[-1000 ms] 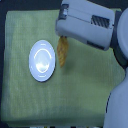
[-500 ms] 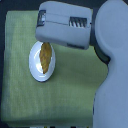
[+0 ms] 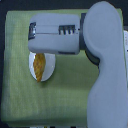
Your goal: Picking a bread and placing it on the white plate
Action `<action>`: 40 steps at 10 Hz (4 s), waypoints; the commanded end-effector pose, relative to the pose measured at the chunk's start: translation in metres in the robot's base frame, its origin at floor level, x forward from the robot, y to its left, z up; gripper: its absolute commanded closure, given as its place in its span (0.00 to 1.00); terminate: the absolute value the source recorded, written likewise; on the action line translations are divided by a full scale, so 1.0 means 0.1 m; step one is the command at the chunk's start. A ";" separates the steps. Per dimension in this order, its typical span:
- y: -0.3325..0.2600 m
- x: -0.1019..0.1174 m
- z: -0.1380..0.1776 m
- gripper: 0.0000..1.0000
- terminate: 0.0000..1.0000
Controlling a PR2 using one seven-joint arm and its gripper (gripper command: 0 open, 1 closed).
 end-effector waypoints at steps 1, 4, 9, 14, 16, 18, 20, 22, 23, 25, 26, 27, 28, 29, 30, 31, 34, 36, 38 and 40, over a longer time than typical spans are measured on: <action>0.05 0.07 -0.18 1.00 0.00; -0.04 0.12 -0.18 1.00 0.00; 0.08 0.15 -0.23 0.00 0.00; 0.10 0.17 -0.24 0.00 0.00; 0.11 0.18 -0.26 0.00 0.00; 0.11 0.20 -0.25 0.00 0.00; 0.07 0.27 -0.16 0.00 0.00; 0.05 0.39 0.17 0.00 0.00; -0.07 0.48 0.47 0.00 0.00; -0.24 0.53 0.60 0.00 0.00; -0.32 0.54 0.63 0.00 0.00; -0.46 0.52 0.64 0.00 0.00; -0.51 0.51 0.63 0.00 0.00; -0.66 0.51 0.61 0.00 0.00; -0.83 0.52 0.60 0.00 0.00; -1.13 0.56 0.58 0.00 0.00; -2.15 0.65 0.55 0.00 0.00; -2.51 0.65 0.51 0.00 0.00; -2.97 0.62 0.47 0.00 0.00; -3.21 0.58 0.39 0.00 0.00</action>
